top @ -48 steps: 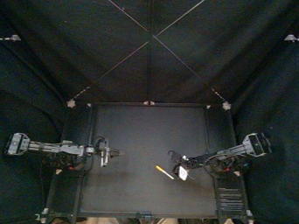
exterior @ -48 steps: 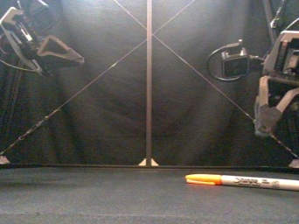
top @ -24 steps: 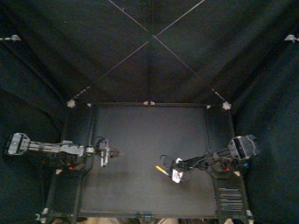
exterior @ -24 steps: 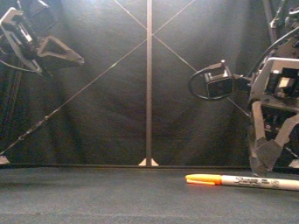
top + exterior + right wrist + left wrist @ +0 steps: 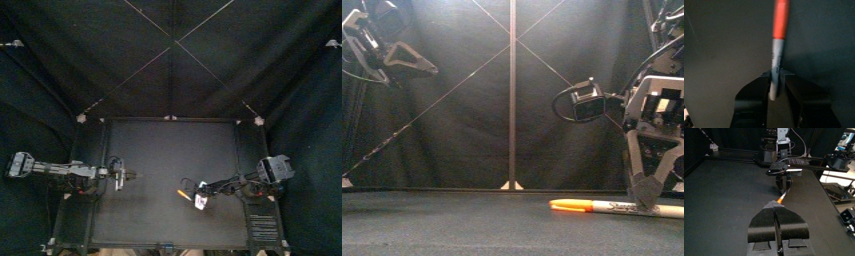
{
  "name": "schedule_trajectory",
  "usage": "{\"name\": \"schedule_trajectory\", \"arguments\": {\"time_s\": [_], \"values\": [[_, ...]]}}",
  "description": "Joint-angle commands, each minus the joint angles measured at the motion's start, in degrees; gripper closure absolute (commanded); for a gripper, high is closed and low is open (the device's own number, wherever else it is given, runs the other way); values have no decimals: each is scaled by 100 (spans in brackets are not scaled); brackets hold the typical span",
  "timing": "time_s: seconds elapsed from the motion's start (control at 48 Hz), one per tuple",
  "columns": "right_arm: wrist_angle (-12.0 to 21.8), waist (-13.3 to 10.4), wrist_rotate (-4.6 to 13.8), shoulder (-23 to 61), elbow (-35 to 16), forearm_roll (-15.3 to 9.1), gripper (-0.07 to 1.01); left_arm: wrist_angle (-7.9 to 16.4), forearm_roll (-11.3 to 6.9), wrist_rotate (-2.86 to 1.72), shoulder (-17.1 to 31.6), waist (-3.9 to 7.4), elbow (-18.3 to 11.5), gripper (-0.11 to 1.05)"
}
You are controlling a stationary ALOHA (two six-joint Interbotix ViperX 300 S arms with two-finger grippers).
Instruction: Uncap the pen
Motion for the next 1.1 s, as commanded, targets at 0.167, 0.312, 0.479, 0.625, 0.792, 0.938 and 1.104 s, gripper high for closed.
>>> {"name": "schedule_trajectory", "arguments": {"time_s": [0.167, 0.312, 0.479, 0.625, 0.792, 0.938, 1.104], "values": [[123, 26, 18, 176, -141, -9, 49, -35, 0, -9, 18, -9, -44, 92], [114, 9, 18, 114, -211, -237, 51, -53, 0, -9, 18, 0, -53, 92], [158, -88, 18, -396, -387, -940, 51, -62, -158, -26, 18, 62, -158, 84], [158, -527, 18, -870, -606, -1582, 51, -62, -606, -18, 26, 70, -290, 61], [167, -1055, 18, -1046, -932, -2320, 51, -141, -958, -18, 149, 97, -466, 32], [167, -1292, 18, -984, -1222, -2689, 51, -185, -1081, -18, 510, 97, -624, 9], [167, -1424, 18, -905, -1477, -2979, 51, -211, -1274, -26, 940, 97, -817, -2]]}}
